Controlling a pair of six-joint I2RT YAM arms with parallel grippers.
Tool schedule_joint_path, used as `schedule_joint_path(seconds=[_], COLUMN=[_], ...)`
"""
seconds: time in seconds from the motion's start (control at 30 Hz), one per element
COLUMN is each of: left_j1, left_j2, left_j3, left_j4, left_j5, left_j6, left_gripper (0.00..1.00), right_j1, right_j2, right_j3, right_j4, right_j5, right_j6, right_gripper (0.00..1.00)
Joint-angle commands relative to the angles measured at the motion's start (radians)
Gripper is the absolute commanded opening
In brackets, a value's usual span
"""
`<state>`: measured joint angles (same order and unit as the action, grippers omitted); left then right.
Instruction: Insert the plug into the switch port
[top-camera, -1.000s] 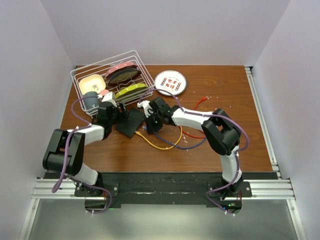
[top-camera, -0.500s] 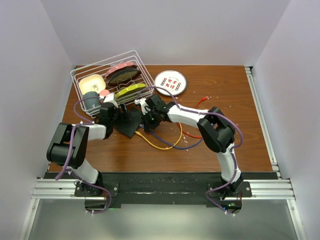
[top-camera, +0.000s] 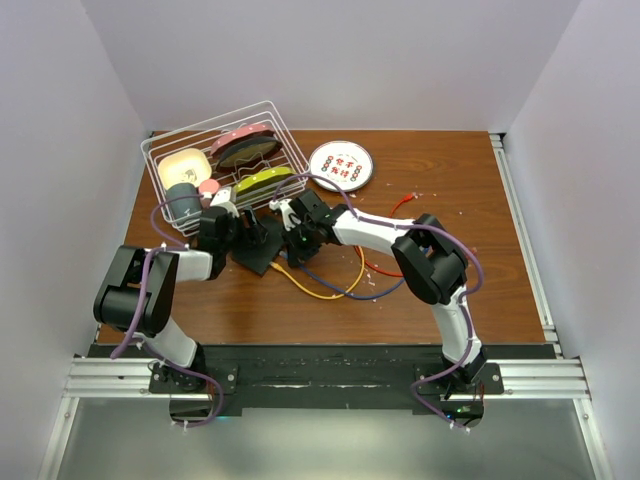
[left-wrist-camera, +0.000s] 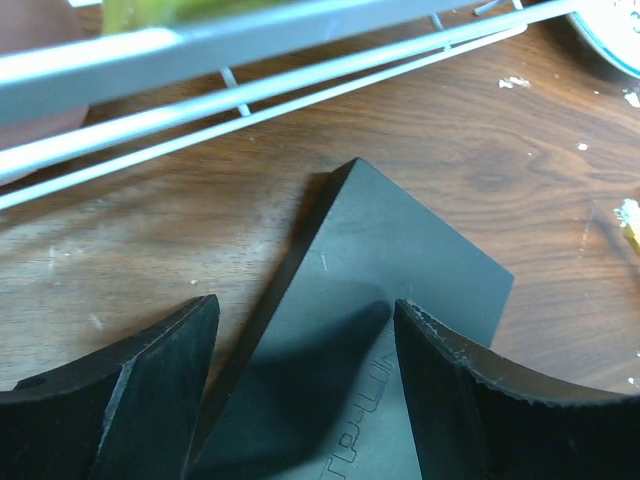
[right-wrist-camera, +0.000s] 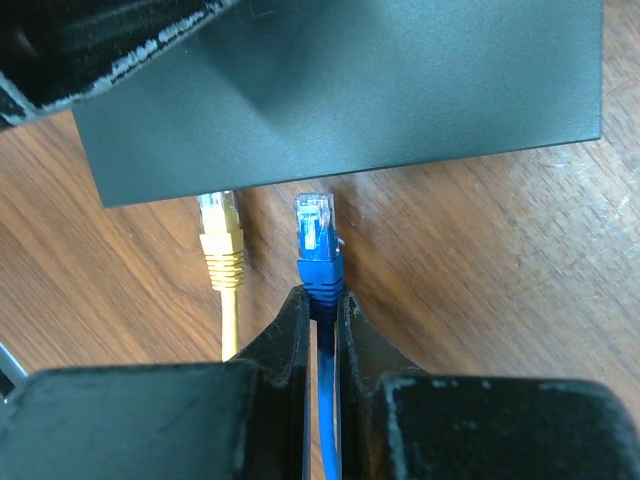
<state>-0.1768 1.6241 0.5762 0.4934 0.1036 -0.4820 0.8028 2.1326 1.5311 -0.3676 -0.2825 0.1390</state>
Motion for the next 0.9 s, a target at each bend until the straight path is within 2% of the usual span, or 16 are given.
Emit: schedule_joint_path(seconds=[0.0,0.3,0.87], left_j1=[0.008,0.008,0.008], left_j2=[-0.004,-0.004,0.019], left_j3=[-0.032,-0.059,-0.073], left_j4=[0.048,0.076,0.120], left_j5=[0.044,0.076,0.146], left_j6=[-0.023,-0.052,-0.047], left_gripper=[0.75,0.74,0.72], right_j1=[0.019,0.030,0.041], right_j2=[-0.014,-0.010,0.024], right_j3=[0.006,0.023,0.034], right_j4=[-0.028,-0.088,-0.054], right_j5=[-0.006,0.000,0.049], right_j6=[0.019,0.028,-0.004], right_gripper=[0.00,0.00,0.00])
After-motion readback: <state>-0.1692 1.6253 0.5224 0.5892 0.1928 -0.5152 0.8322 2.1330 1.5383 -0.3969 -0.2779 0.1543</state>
